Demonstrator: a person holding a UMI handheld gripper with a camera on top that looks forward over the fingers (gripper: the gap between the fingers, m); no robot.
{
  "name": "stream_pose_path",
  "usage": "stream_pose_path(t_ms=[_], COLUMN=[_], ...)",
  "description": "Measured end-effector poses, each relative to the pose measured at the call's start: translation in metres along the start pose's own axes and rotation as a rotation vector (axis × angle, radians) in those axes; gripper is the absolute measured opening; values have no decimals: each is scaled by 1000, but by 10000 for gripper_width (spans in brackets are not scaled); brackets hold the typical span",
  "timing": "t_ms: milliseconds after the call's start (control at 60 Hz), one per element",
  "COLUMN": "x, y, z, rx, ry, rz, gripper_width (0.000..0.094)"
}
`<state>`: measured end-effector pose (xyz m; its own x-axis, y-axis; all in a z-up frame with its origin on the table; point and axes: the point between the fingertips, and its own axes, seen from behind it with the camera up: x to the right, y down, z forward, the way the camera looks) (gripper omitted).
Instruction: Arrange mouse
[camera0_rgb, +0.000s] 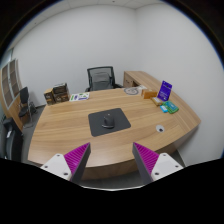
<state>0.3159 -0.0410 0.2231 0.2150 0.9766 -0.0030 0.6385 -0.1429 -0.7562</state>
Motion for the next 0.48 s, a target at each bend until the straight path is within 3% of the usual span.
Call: stream_pose_path(t_ms=[483], x=[1], y=[-1], z=[-9], rx=[11], ry=[-20], rz=[-48], gripper_width=[860])
